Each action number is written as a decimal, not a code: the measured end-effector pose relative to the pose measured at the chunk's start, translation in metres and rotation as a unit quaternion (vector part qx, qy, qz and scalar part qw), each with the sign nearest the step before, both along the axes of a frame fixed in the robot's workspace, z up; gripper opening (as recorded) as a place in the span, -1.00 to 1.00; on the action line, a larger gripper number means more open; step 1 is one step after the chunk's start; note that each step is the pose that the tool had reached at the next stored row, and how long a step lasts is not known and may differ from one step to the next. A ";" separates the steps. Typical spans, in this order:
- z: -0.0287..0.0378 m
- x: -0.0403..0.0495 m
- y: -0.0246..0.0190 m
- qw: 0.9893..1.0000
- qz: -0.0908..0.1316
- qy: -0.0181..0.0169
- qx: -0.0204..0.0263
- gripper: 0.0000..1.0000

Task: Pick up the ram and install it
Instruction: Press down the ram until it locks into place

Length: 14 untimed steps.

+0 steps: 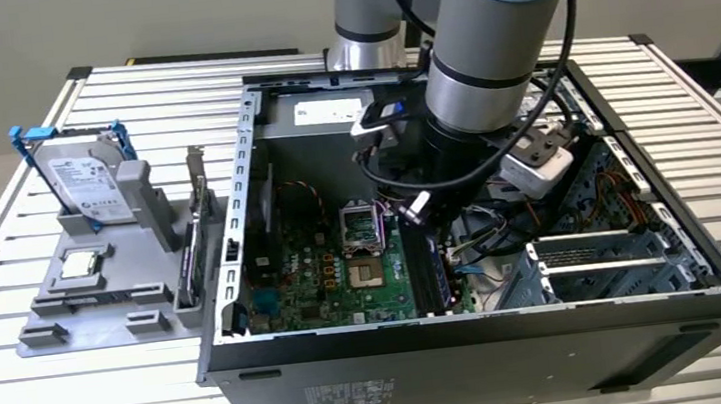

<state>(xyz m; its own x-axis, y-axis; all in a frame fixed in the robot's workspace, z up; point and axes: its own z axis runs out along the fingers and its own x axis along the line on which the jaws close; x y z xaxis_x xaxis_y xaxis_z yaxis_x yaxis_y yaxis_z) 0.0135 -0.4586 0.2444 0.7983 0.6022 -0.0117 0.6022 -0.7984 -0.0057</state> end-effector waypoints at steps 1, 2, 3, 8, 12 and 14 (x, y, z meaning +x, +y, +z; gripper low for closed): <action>0.0000 0.0000 0.0000 1.000 0.002 0.000 0.000 -1.00; 0.0000 0.0000 0.0000 1.000 0.004 0.000 0.000 -1.00; 0.0000 0.0000 0.0000 1.000 0.006 0.000 0.000 -1.00; 0.0000 0.0000 0.0001 1.000 0.016 0.000 0.000 -1.00; -0.0001 0.0000 0.0002 1.000 0.023 0.000 0.000 -1.00; -0.0001 0.0000 0.0003 1.000 0.026 0.000 0.000 -1.00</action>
<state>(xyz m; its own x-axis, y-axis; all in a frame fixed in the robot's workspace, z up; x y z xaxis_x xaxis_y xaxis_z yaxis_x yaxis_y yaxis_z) 0.0135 -0.4583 0.2442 0.7654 0.6435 -0.0116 0.6434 -0.7655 -0.0058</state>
